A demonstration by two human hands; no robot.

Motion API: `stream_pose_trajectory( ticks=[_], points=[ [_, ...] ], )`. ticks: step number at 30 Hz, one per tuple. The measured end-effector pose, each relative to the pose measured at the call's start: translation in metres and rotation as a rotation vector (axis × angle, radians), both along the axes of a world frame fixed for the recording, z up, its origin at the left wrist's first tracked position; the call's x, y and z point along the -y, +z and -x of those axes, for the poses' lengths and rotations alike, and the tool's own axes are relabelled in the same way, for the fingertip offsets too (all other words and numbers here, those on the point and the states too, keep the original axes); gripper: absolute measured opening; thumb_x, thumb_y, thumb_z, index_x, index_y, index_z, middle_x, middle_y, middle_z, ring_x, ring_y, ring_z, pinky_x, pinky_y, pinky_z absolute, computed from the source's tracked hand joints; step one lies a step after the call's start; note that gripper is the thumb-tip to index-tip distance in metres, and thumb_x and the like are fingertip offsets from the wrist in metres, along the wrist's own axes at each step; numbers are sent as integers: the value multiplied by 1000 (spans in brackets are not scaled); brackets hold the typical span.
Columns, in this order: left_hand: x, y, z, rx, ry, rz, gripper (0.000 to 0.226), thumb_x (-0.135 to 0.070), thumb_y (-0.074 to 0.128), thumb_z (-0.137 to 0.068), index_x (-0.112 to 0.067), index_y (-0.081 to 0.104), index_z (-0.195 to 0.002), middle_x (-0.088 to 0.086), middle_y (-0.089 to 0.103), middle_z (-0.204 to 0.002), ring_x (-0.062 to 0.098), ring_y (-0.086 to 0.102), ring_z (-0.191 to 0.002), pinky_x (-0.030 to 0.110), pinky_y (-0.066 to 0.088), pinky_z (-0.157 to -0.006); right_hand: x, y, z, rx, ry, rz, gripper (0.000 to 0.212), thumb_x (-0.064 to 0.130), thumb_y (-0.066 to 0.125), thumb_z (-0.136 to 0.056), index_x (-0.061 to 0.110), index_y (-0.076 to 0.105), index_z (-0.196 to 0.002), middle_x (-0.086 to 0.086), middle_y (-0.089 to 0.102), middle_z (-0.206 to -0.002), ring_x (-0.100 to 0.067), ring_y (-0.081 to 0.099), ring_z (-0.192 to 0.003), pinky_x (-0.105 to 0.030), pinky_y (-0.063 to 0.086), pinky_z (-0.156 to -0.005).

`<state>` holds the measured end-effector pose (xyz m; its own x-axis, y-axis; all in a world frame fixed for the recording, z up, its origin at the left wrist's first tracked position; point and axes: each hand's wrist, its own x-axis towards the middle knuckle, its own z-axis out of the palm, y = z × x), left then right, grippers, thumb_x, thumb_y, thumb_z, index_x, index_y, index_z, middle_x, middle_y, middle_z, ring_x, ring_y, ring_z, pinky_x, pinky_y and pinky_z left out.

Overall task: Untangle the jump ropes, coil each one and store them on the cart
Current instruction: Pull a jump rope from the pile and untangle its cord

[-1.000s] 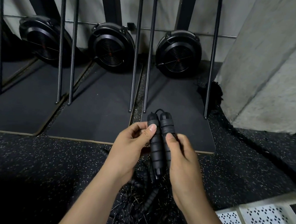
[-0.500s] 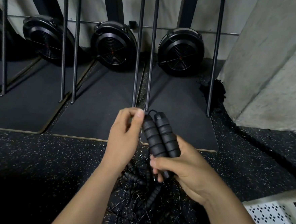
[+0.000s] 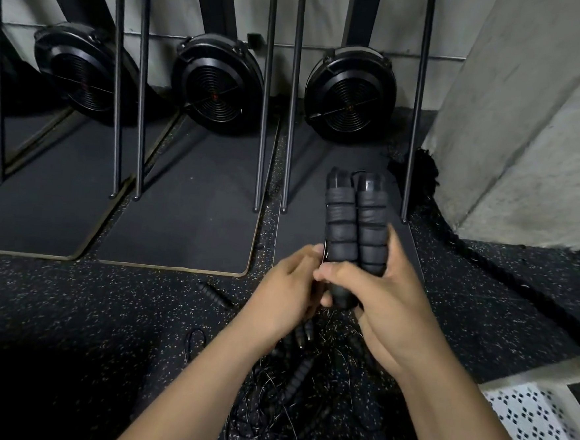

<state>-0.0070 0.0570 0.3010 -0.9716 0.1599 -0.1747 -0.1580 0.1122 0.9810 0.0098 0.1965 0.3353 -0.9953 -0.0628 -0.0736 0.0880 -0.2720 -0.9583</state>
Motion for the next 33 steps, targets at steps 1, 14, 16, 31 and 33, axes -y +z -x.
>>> stream_pose_trajectory(
  ticks=[1, 14, 16, 31, 33],
  points=[
    [-1, 0, -1, 10, -18, 7, 38, -37, 38, -113, -28, 64, -87, -6, 52, -58, 17, 38, -54, 31, 27, -51, -2, 1, 0, 33, 12, 35, 47, -15, 70, -89, 10, 57, -127, -16, 77, -105, -27, 70, -77, -34, 55, -57],
    [31, -5, 11, -221, 98, 357, 18, -43, 58, -107, -43, 67, -123, -32, 63, -71, -7, 59, -67, 21, 44, -69, -41, -24, 27, 218, 118, -277, 61, -11, 79, -86, 15, 48, -131, -20, 75, -106, -25, 71, -75, -40, 60, -64],
    [34, -1, 9, -272, 86, 394, 20, -42, 60, -106, -45, 66, -125, -23, 64, -68, -3, 58, -66, 18, 44, -67, -47, -31, 24, 278, 295, -387, 67, -11, 83, -83, 18, 49, -133, -22, 73, -105, -28, 70, -77, -41, 59, -63],
    [40, 16, -10, -217, -290, 174, 38, -32, 49, -114, -8, 72, -96, -14, 63, -59, 2, 60, -54, 20, 47, -55, -50, 8, 1, 164, 1066, -298, 38, -18, 75, -86, 8, 67, -112, -4, 76, -98, -16, 70, -76, -28, 59, -63],
    [33, 14, -3, -145, -211, 186, 38, -26, 43, -116, -18, 60, -83, -16, 61, -54, -1, 58, -49, 24, 48, -52, -50, 6, 2, 78, 877, -169, 29, -16, 73, -85, -1, 67, -110, -4, 73, -95, -16, 66, -71, -29, 57, -60]
  ],
)
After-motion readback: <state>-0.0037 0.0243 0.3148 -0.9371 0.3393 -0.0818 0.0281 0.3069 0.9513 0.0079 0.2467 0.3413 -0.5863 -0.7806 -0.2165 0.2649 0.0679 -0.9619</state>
